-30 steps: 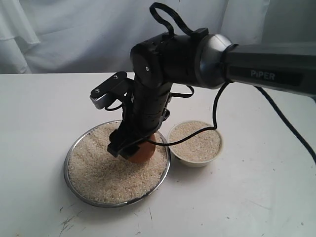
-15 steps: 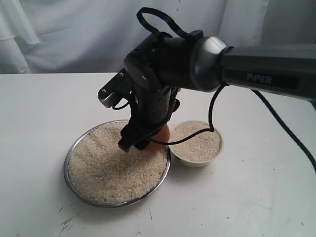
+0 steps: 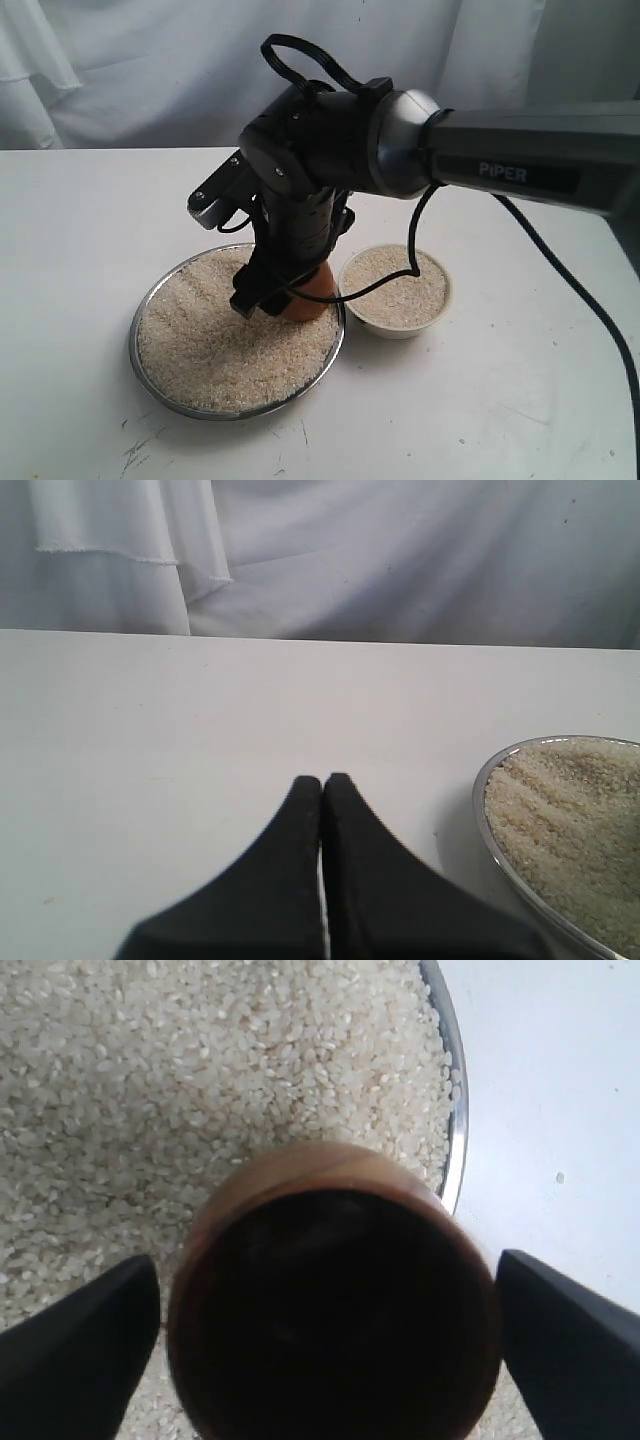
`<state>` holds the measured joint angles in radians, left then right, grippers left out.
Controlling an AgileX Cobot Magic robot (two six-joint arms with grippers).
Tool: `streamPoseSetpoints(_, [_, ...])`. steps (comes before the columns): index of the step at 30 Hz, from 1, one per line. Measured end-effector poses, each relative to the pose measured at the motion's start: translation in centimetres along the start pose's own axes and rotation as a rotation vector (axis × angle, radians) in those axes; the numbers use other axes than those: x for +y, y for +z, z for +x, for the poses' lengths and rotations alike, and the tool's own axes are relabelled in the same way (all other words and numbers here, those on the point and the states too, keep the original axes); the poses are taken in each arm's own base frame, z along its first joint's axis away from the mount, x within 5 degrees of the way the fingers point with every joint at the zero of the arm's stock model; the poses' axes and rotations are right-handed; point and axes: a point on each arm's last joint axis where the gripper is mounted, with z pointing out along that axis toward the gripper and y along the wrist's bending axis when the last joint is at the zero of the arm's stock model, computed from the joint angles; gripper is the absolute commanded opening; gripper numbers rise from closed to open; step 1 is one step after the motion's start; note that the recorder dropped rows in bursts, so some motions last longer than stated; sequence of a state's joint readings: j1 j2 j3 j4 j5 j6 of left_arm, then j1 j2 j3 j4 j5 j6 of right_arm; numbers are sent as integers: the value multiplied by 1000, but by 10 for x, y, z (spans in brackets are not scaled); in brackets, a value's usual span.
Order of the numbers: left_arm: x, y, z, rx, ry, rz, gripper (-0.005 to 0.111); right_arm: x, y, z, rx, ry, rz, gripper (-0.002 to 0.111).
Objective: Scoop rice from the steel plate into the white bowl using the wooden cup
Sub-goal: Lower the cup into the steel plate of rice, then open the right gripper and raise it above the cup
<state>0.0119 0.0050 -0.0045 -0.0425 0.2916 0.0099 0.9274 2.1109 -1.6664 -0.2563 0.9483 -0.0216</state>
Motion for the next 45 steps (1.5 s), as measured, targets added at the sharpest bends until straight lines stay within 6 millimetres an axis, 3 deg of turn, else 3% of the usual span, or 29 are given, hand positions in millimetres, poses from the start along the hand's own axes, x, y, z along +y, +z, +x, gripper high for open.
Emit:
streamPoseSetpoints(10, [0, 0, 0, 0, 0, 0, 0, -2, -9, -1, -20, 37, 1, 92])
streamPoseSetpoints(18, [0, 0, 0, 0, 0, 0, 0, -12, -52, 1, -89, 73, 23, 89])
streamPoseSetpoints(21, [0, 0, 0, 0, 0, 0, 0, -20, -69, 7, -72, 104, 85, 74])
streamPoseSetpoints(25, [0, 0, 0, 0, 0, 0, 0, -35, -78, 14, -44, 170, 158, 35])
streamPoseSetpoints(26, [0, 0, 0, 0, 0, 0, 0, -40, -78, 16, -36, 186, 166, 23])
streamPoseSetpoints(27, [0, 0, 0, 0, 0, 0, 0, -45, -77, 18, -25, 198, 170, 5])
streamPoseSetpoints(28, [0, 0, 0, 0, 0, 0, 0, -57, -75, 22, -8, 213, 178, 0])
streamPoseSetpoints(31, [0, 0, 0, 0, 0, 0, 0, -78, -70, 31, 22, 178, 141, 0])
streamPoseSetpoints(35, [0, 0, 0, 0, 0, 0, 0, -103, -58, 45, 8, 207, -96, 0])
streamPoseSetpoints(39, [0, 0, 0, 0, 0, 0, 0, -99, -54, 41, -47, 206, -208, 0])
streamPoseSetpoints(45, [0, 0, 0, 0, 0, 0, 0, -94, -25, 38, -7, 233, -245, 0])
